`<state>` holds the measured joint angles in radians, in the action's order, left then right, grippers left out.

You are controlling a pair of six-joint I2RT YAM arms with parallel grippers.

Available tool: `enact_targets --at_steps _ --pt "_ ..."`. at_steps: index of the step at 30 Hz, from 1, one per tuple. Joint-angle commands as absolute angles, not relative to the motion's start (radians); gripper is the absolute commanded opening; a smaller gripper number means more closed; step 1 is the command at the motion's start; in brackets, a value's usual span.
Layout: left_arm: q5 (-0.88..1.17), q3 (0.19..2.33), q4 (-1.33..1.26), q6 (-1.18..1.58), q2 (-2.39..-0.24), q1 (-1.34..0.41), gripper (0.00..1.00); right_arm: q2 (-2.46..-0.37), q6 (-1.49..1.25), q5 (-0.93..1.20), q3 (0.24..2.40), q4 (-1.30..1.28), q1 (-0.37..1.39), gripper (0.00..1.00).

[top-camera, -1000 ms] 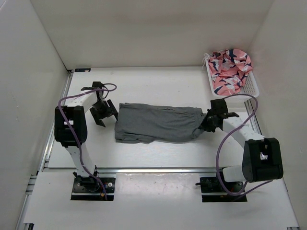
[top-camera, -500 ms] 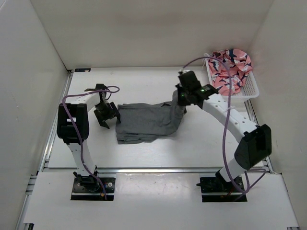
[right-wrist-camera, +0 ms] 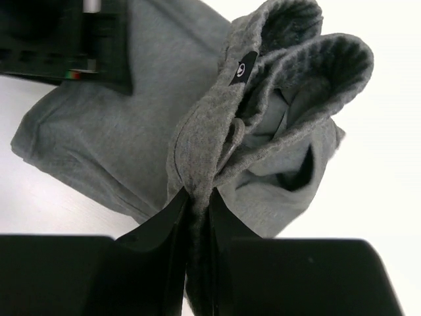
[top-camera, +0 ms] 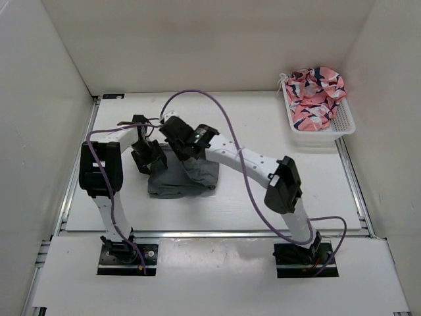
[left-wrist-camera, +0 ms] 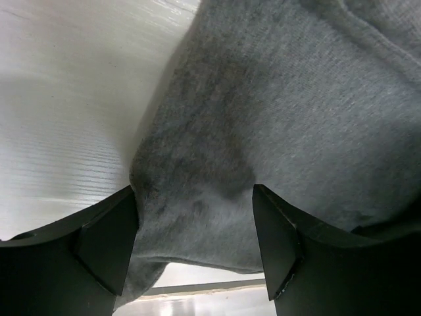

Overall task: Fold and stack the shorts
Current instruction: Fold the shorts

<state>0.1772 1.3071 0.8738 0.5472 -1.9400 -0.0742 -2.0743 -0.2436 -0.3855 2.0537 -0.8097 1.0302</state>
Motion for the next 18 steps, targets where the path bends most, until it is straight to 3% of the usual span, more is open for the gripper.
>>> enact_targets --at_steps 1,9,18 --pt "0.198 1.322 0.83 0.557 -1.957 -0.081 0.78 -2.14 -0.204 -0.431 2.166 -0.845 1.058 0.0" --pt "0.198 1.313 0.812 0.557 -1.957 -0.081 0.77 -2.156 -0.236 -0.457 2.229 -0.845 1.085 0.0" --pt "0.207 1.391 0.811 0.59 -1.987 -0.192 0.74 -1.827 -0.273 -0.465 1.815 -0.733 0.947 0.0"
